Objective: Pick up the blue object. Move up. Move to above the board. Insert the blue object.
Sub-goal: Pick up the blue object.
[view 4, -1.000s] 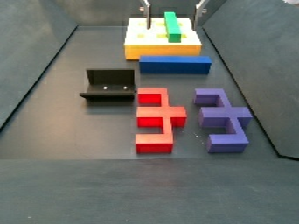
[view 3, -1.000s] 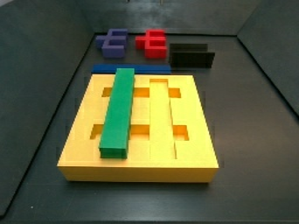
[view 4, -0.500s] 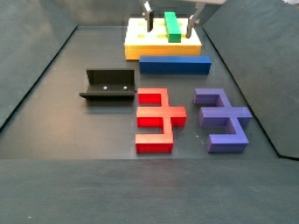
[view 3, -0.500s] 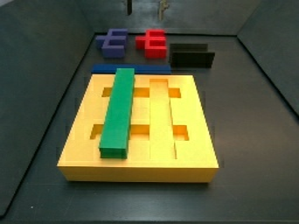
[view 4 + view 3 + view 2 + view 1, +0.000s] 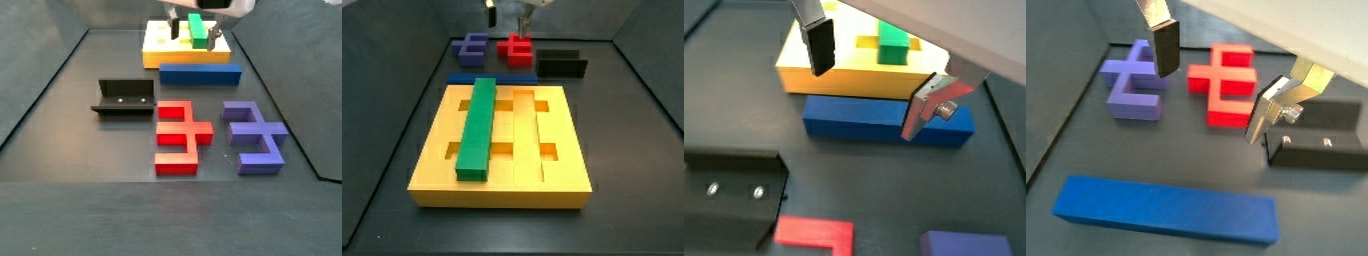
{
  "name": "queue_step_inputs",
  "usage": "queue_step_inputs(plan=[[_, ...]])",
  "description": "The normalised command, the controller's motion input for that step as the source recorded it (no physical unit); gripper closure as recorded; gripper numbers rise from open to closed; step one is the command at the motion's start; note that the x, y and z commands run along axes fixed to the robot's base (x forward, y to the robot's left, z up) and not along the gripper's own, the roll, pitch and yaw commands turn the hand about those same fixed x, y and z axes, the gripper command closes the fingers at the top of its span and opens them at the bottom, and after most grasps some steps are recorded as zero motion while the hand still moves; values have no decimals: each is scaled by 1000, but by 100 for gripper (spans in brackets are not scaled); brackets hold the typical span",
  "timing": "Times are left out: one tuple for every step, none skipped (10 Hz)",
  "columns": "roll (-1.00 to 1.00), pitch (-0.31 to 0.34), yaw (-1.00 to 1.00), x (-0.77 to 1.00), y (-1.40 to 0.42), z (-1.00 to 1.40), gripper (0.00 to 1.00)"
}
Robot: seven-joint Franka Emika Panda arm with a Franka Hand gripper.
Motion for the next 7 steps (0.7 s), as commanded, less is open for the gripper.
queue_step_inputs(plan=[[-37,0,-951,0,-157,-186,0],[-4,0,-954,0,-194,-166,0],[-13,0,-931,0,-211,-154,0],[0,36,-894,0,-237,-166,0],[0,36,-883,0,-237,-166,0],[0,41,-874,0,-214,-134,0],[0,27,-823,-40,-154,-129,0]])
